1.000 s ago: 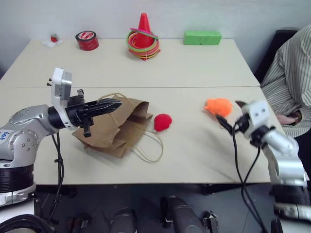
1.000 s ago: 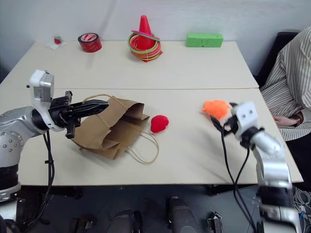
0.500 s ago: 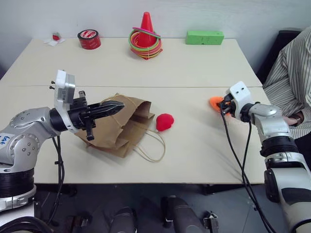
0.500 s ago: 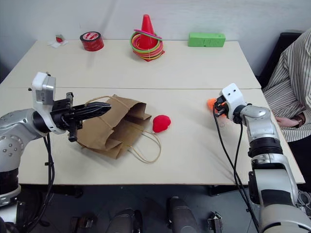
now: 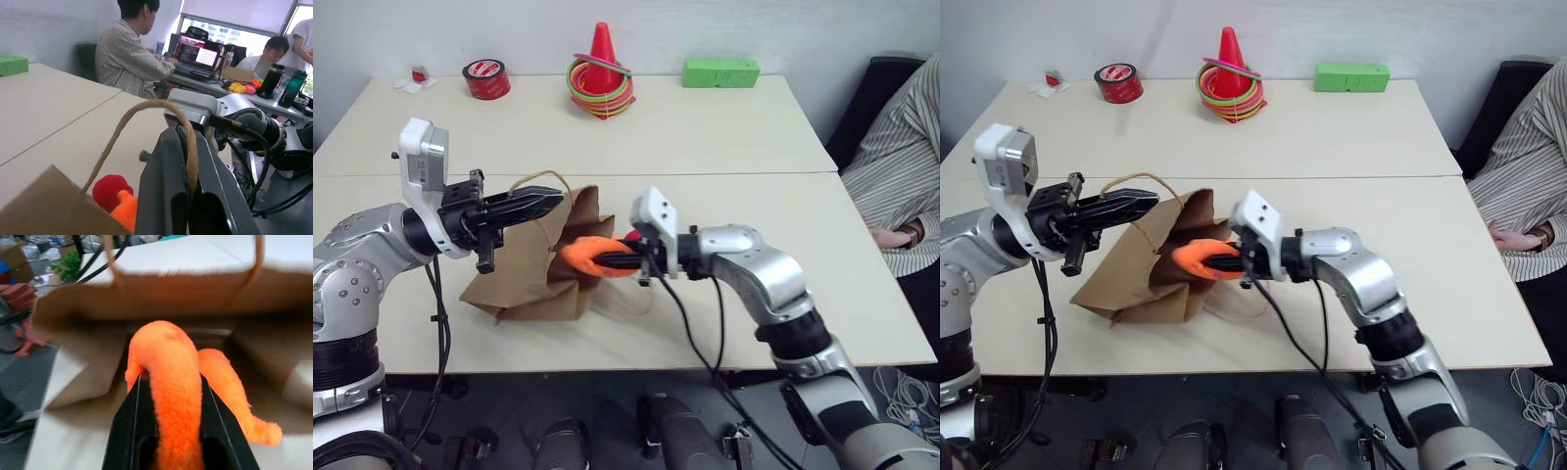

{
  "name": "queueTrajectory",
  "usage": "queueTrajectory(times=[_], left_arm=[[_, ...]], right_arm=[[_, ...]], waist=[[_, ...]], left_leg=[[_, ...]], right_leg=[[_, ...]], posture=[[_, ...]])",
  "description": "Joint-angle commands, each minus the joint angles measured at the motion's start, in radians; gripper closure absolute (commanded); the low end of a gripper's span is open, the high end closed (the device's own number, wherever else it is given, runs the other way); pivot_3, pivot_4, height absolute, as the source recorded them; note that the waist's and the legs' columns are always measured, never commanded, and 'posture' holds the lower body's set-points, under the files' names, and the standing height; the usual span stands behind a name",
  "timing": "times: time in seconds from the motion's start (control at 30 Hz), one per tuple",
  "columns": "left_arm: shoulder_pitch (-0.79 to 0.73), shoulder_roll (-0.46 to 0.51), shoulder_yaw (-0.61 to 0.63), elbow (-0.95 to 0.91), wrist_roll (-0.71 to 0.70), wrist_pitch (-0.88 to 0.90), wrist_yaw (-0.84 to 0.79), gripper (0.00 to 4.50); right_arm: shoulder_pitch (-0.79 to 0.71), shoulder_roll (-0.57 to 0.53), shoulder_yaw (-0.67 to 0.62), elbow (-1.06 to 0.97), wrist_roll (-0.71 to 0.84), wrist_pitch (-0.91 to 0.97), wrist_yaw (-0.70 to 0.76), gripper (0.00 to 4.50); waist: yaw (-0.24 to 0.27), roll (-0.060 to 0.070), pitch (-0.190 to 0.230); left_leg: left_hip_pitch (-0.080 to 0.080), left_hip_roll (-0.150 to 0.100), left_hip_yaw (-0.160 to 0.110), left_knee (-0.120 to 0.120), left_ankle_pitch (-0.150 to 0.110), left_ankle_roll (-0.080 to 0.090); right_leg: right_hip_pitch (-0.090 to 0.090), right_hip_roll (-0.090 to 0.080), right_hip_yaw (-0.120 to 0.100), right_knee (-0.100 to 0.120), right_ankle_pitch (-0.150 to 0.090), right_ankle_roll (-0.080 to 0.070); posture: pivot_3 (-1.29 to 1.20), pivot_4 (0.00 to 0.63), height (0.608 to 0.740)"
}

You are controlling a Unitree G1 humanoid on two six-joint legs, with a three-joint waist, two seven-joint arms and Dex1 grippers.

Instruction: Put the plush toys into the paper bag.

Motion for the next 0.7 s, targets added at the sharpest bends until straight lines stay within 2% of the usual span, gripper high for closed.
queueTrajectory(times=[0.03,0.3,0.5,0.6,0.7], left_arm=[[-0.021,-0.001,0.007,-0.024,-0.035,0.002,-0.014,4.5],[0.005,-0.021,-0.006,-0.024,-0.021,-0.025,-0.018,4.5],[0.036,-0.033,-0.007,-0.025,-0.008,-0.043,-0.02,4.5],[0.054,-0.03,-0.004,-0.031,-0.002,-0.05,-0.019,4.5],[0.078,-0.016,0.011,-0.041,-0.002,-0.051,-0.017,4.5]], right_arm=[[-0.048,0.041,0.056,0.113,-0.08,-0.062,-0.032,4.31],[-0.146,0.146,0.157,0.292,-0.134,-0.196,0.104,4.31],[-0.11,0.232,0.145,0.526,-0.184,-0.41,0.111,4.31],[-0.098,0.224,0.113,0.558,-0.177,-0.429,0.13,3.33],[-0.071,0.167,0.068,0.488,-0.135,-0.458,0.208,2.25]], waist=[[0.003,-0.001,0.0],[-0.007,-0.001,0.0],[-0.006,-0.001,0.0],[-0.004,-0.001,0.0],[-0.004,-0.001,0.0]], left_leg=[[0.0,0.0,0.0,0.0,0.0,0.0],[-0.001,0.0,0.0,0.0,-0.001,0.002],[0.0,0.002,0.001,-0.001,-0.001,0.0],[-0.001,0.001,0.001,0.0,-0.002,0.001],[-0.001,0.001,0.001,0.0,-0.002,0.001]], right_leg=[[0.0,0.0,0.0,0.0,0.0,0.0],[-0.001,-0.001,0.0,-0.001,0.0,0.0],[-0.001,0.0,-0.001,0.0,-0.001,-0.002],[-0.001,-0.001,-0.001,0.0,-0.001,-0.001],[-0.001,-0.001,-0.001,0.0,-0.001,-0.001]], posture=[[0.0,0.15,0.74],[0.0,0.15,0.74],[0.0,0.15,0.74],[0.0,0.15,0.74],[0.0,0.15,0.74]])
